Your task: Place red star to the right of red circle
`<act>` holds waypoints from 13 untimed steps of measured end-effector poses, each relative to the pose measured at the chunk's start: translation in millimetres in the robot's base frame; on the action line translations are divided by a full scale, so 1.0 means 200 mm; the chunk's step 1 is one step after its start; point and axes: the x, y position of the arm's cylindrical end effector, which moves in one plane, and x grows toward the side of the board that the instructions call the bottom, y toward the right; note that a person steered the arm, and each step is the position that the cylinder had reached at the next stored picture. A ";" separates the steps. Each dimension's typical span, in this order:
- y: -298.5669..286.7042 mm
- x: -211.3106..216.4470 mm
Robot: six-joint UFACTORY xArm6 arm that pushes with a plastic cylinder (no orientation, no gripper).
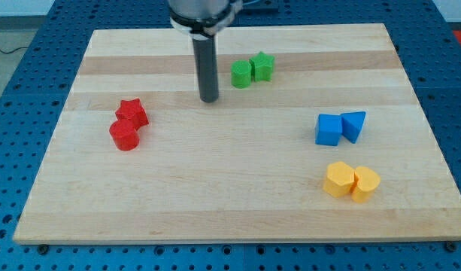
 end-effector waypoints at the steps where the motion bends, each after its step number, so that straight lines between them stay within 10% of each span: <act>1: -0.48 0.00; 3: -0.96 0.02; 6: -0.35 0.19; 13: -0.29 0.35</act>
